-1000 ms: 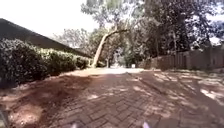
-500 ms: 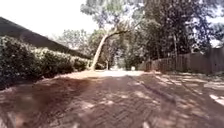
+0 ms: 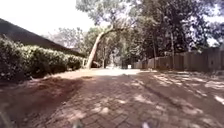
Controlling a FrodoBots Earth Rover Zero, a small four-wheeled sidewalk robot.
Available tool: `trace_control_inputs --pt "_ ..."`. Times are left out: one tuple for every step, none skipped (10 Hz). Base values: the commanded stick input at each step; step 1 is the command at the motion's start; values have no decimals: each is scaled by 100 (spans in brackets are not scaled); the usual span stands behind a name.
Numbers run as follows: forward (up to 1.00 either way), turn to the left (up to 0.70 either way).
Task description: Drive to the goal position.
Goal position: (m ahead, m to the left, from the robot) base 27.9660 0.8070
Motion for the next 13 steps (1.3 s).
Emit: trace_control_inputs --pt "70 0" --pt "70 0" --pt "70 0" --pt "70 0" --pt "70 0" --pt "70 0" --pt "70 0" --pt "70 0" --pt "70 0" --pt "70 0" --pt "70 0" --pt "70 0" --pt "70 0"
